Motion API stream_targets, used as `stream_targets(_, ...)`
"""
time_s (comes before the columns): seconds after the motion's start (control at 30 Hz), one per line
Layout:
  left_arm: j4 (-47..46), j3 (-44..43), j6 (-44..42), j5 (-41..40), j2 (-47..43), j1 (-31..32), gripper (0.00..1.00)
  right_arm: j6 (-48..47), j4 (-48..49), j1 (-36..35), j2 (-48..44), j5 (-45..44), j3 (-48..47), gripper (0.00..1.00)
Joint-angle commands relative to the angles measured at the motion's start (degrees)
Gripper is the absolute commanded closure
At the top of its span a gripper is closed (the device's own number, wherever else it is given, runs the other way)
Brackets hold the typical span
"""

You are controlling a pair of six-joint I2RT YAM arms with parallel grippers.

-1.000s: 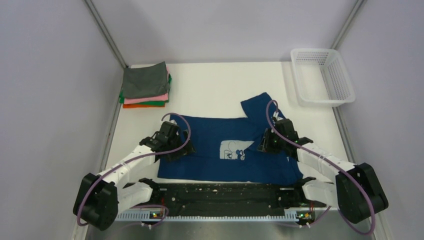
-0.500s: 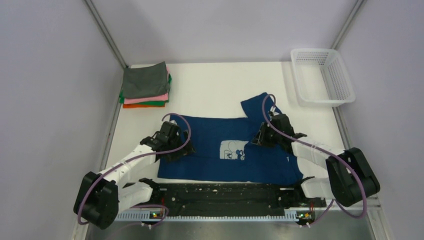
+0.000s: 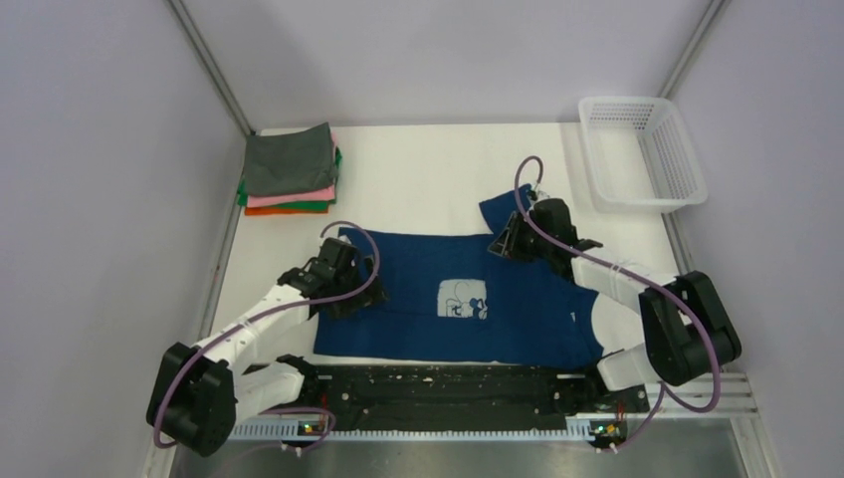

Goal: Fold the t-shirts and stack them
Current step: Fold the flattened tshirt in 1/3 of the way, then grab the side of the flattened tshirt furthest away from the robot with both arms

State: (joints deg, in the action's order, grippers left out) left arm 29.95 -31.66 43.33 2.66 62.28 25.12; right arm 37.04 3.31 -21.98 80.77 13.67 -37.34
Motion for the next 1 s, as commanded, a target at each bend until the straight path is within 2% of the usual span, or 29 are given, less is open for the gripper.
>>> stream_targets(0.0,1.77,-6.51,-0.79,-5.17,0.27,0.19,0.01,-3.88,-1.05,0.07,0.87,-2.15,-6.92,0.70)
stream_targets(0.03,2.50,-7.83,-0.96,-7.31,0.62,0.09,0.01,-4.84,-2.73,0.09,0.77,-3.41,-9.06,0.68)
stream_targets(0.07,3.19,-9.62,-1.22,-9.54,1.15,-0.03,0.01,-5.96,-4.04,0.14,0.85,-4.90,-10.80,0.61)
stream_targets(0.13,3.35,-12.99,-2.61,-13.04,3.03,-0.96,0.01,-8.80,-6.52,0.62,1.47,-8.11,-14.85,0.40)
stream_targets(0.2,1.56,-15.70,-3.74,-15.15,5.80,-3.03,0.01,-11.15,-8.67,1.79,3.34,-9.74,-19.33,0.12)
stream_targets(0.23,0.63,-17.65,-4.31,-15.59,7.82,-4.86,0.01,-11.97,-9.87,2.73,4.73,-9.52,-21.64,0.06)
stream_targets(0.33,0.37,-23.64,-5.06,-15.93,14.78,-9.60,0.01,-13.19,-13.83,5.54,8.96,-7.35,-27.74,0.03)
stream_targets(0.43,-2.36,-28.56,-6.49,-20.18,22.91,-13.20,0.02,-13.92,-13.32,7.42,11.84,-8.70,-30.41,0.03)
stream_targets(0.57,2.08,-39.25,-7.31,-22.71,35.94,-16.16,0.08,-16.42,-14.21,8.57,15.82,-13.04,-34.14,0.02)
stream_targets(0.67,2.60,-44.30,-8.22,-24.86,42.65,-16.67,0.09,-18.95,-15.73,8.63,18.79,-19.67,-36.24,0.02)
stream_targets(0.87,4.81,-50.55,-7.04,-23.13,50.58,-17.28,0.20,-19.81,-14.75,8.70,21.12,-21.82,-36.05,0.02)
stream_targets(0.97,6.87,-51.26,-5.56,-21.89,51.90,-17.30,0.31,-19.73,-14.73,8.62,21.74,-23.16,-35.79,0.02)
